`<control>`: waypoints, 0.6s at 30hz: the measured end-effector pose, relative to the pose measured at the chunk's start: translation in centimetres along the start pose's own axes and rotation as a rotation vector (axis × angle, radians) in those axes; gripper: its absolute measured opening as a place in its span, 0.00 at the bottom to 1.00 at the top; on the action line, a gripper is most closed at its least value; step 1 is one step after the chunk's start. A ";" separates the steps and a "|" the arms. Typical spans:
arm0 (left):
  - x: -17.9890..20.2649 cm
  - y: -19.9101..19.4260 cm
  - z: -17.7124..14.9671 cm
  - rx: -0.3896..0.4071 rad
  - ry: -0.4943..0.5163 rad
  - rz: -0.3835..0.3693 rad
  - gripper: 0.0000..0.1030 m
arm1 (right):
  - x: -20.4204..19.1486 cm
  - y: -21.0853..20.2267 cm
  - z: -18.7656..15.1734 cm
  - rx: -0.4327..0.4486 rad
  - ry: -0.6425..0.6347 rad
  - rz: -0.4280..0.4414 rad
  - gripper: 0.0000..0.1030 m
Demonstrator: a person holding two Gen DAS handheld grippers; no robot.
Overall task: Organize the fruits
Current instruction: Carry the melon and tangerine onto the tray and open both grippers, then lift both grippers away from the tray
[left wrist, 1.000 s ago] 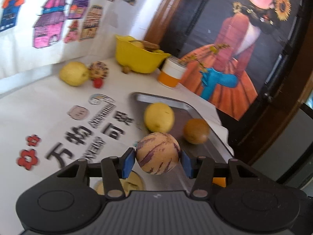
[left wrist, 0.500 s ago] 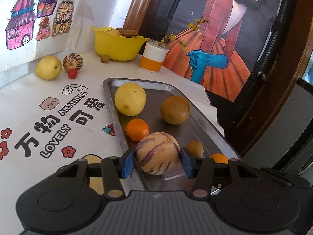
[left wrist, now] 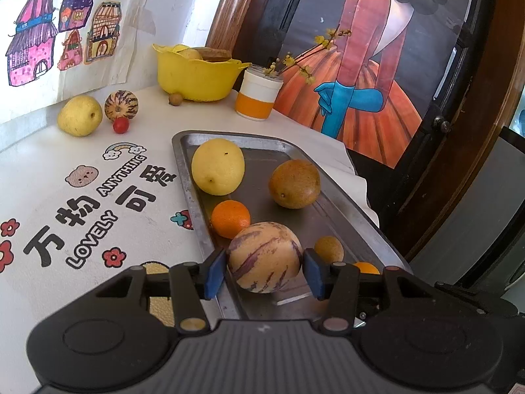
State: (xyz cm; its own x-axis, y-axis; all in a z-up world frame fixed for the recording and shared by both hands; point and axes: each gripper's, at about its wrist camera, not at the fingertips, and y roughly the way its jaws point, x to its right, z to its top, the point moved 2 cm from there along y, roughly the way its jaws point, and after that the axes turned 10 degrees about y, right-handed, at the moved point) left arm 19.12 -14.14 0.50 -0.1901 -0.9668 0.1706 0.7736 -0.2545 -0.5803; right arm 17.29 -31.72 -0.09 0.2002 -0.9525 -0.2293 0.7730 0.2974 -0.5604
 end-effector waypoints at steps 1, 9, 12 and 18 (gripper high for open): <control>-0.1 0.0 0.0 -0.002 -0.002 -0.003 0.54 | 0.1 0.0 0.0 0.002 0.004 -0.001 0.36; -0.5 -0.6 0.2 0.007 -0.031 -0.050 0.67 | 0.4 -1.0 -0.1 0.025 0.034 -0.002 0.53; -0.6 -1.3 0.3 0.025 -0.042 -0.063 0.80 | 0.2 -1.8 0.0 0.040 0.040 -0.004 0.68; -1.2 -3.4 0.3 0.057 -0.022 -0.046 0.98 | -0.1 -3.9 0.4 0.064 0.050 -0.009 0.96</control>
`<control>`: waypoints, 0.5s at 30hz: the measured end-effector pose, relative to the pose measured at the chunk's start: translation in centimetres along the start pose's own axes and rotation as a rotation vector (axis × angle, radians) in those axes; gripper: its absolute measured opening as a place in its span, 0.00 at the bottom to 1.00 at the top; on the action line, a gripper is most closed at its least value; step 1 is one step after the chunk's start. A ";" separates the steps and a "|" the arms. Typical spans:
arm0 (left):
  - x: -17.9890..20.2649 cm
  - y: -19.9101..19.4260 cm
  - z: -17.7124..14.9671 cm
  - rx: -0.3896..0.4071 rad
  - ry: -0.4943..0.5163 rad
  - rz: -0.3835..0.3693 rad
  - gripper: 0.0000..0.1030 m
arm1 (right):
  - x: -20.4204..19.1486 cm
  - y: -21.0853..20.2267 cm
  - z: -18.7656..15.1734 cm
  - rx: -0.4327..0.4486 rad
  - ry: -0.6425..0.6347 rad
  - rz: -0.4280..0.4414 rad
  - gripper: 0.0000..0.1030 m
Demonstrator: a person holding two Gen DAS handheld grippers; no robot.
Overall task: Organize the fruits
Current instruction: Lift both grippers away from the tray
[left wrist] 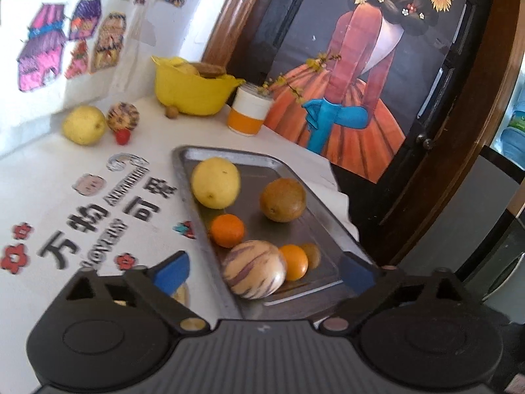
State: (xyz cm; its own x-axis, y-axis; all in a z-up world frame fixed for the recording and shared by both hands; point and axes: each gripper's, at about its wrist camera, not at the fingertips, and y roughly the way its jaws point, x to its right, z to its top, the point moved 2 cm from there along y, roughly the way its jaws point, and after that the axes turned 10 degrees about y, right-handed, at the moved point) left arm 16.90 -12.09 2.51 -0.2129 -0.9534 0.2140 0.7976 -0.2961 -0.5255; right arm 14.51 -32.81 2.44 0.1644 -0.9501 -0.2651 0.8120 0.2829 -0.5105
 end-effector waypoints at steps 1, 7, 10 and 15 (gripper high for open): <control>-0.2 -0.5 -0.1 -0.002 0.011 0.008 0.98 | -0.2 -0.4 0.1 0.001 -0.002 -0.001 0.99; -1.7 -3.1 -0.5 -0.007 0.043 0.044 0.99 | -1.7 -1.7 -0.3 -0.020 -0.038 0.005 0.99; -3.1 -4.2 -1.0 -0.019 0.050 0.066 0.99 | -2.6 -2.0 -0.5 -0.048 -0.047 0.014 0.99; -5.6 -5.8 -2.0 -0.038 0.063 0.116 0.99 | -4.3 -2.0 -1.1 -0.128 -0.046 0.021 0.99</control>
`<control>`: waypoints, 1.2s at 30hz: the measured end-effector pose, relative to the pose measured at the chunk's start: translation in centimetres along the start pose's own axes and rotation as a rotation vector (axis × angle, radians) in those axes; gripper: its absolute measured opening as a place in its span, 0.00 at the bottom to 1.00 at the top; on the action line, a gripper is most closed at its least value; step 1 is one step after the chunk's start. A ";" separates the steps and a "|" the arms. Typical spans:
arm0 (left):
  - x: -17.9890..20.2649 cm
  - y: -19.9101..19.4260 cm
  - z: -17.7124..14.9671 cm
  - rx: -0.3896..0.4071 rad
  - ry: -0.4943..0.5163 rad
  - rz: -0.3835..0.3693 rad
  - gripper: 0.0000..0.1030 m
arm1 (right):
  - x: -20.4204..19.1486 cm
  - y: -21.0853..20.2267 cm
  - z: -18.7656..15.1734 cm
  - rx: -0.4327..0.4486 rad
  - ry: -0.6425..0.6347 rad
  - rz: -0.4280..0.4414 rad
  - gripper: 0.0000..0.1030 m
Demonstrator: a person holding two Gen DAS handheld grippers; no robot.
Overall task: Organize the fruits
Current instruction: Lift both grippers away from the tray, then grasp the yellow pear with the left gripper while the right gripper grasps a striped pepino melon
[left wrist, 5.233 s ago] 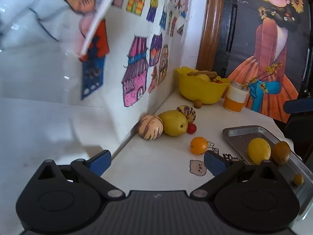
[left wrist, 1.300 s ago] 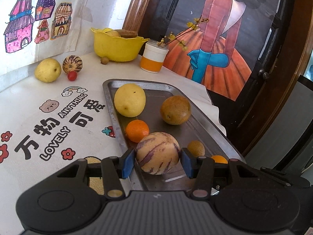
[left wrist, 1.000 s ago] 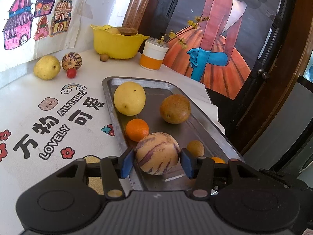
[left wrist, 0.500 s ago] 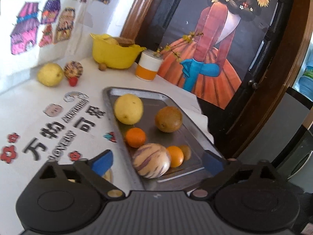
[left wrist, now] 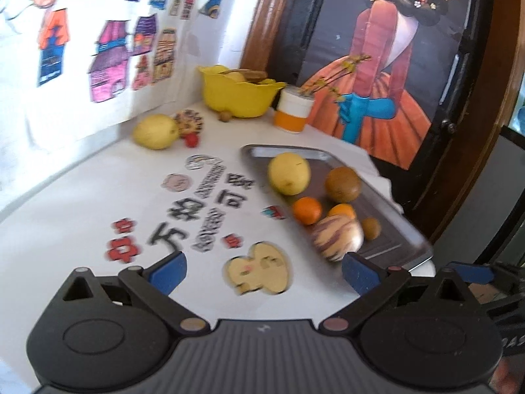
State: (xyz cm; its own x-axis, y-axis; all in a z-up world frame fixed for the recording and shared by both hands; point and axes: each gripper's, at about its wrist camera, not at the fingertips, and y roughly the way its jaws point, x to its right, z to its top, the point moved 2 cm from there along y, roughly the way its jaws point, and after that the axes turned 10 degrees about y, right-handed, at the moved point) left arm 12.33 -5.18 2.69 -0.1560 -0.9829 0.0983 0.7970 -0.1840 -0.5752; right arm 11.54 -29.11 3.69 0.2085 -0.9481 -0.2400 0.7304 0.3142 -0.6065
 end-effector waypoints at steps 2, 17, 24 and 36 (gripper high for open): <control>-1.1 -0.4 -0.5 -0.012 -0.007 0.022 0.99 | -0.7 0.1 -0.1 -0.032 0.011 0.012 0.99; -9.1 -2.8 -0.6 -0.055 -0.067 0.137 0.99 | -7.6 2.2 3.3 -0.131 -0.054 0.131 0.99; -10.7 -2.3 2.8 0.024 -0.019 0.172 1.00 | -11.6 1.5 13.1 -0.071 -0.083 0.263 0.99; -10.9 5.2 8.8 0.081 0.137 0.229 1.00 | -11.7 14.0 23.4 -0.245 0.025 0.165 0.99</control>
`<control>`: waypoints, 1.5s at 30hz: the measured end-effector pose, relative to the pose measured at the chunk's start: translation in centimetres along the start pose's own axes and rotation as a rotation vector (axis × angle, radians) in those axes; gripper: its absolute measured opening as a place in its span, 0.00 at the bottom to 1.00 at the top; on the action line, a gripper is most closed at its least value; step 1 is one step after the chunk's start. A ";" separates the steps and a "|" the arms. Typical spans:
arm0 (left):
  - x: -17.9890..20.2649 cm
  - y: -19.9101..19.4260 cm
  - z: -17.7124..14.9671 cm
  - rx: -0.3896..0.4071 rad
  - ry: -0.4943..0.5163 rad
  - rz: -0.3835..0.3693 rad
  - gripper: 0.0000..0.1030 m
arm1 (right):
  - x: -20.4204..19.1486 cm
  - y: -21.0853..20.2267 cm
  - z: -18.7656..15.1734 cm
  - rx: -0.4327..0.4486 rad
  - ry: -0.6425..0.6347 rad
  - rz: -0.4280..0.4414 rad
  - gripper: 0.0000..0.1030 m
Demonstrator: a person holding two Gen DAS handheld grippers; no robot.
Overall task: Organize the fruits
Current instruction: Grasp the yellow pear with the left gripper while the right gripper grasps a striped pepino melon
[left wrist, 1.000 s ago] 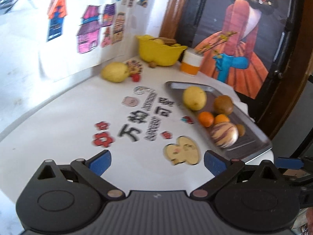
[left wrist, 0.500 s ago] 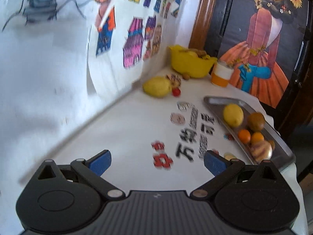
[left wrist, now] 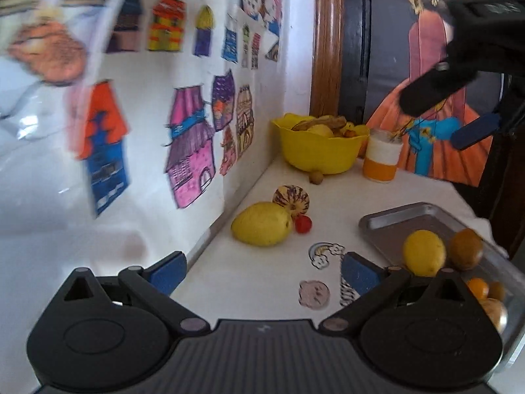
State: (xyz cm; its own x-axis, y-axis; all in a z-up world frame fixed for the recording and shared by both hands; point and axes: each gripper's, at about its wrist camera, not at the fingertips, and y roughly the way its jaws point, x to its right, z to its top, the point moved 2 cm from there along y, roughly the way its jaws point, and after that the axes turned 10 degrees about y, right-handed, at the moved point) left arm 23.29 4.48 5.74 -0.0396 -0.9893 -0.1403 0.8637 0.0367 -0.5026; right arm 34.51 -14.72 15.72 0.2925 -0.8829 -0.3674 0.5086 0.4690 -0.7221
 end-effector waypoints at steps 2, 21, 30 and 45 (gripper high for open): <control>0.1 1.8 0.5 -0.007 0.012 0.004 1.00 | 0.5 2.5 0.7 -0.030 0.021 0.005 0.99; 1.3 13.4 1.4 -0.052 0.134 0.019 0.91 | 5.2 19.6 3.9 -0.120 0.241 0.105 0.80; 1.8 16.2 1.4 -0.108 0.155 0.010 0.85 | 4.8 22.4 3.8 -0.136 0.222 0.107 0.71; 2.5 19.3 1.8 -0.153 0.099 0.019 0.75 | 4.2 23.2 3.7 -0.095 0.192 0.106 0.54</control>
State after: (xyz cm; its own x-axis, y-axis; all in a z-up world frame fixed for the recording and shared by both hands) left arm 40.75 2.50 -2.79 -0.0800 -0.9697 -0.2308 0.7786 0.0838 -0.6219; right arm 50.56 -7.45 -0.41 0.1760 -0.8213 -0.5427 0.4019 0.5632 -0.7220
